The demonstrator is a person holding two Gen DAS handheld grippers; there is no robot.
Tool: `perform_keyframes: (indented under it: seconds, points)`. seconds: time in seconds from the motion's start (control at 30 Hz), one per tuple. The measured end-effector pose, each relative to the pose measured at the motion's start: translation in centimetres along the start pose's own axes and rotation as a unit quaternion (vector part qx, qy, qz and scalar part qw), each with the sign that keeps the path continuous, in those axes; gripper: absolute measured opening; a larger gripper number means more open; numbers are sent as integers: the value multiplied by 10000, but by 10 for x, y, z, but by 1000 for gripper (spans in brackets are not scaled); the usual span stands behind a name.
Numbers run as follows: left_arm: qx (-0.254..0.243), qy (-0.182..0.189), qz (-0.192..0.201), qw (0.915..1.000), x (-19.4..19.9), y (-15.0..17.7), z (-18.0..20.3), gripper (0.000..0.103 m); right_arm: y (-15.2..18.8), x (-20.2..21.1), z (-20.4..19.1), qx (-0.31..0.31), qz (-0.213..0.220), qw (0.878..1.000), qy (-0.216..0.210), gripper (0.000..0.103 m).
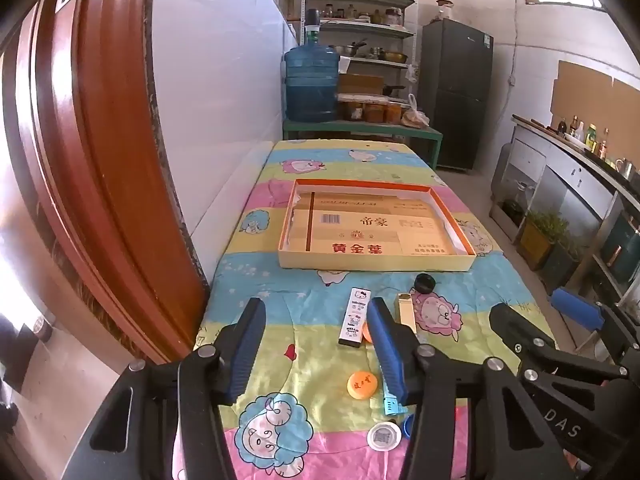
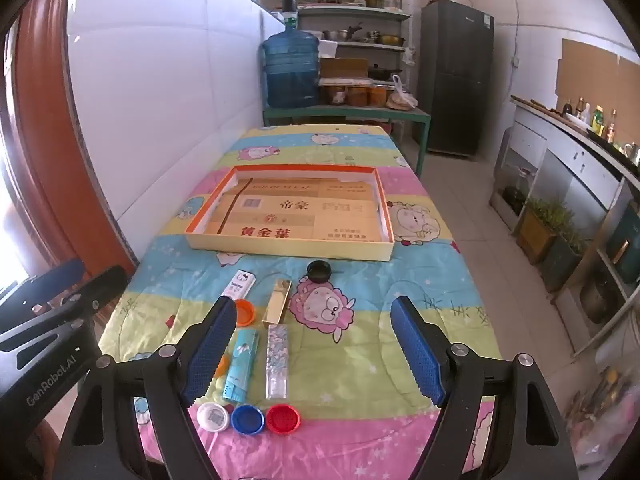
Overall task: Organize rigid objects
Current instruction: 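Move both tools toward the caps lying on the quilt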
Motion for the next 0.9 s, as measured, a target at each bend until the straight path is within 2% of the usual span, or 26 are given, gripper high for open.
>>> perform_keyframes:
  seconds: [0.9]
  points:
    - [178,132,-45,9997,-3,5,-3,53,-4,-8,-7,22,-46,9999,-127,81]
Point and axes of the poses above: each gripper's, at about its wrist camera, not at the fingertips, and x roughly against the way its jaws point, z to its right, y to its underside, the point moved 1 cm from there along -x, roughly the way its jaws point, and after that the axes turned 4 degrees about -z, right-handed, at the moved point
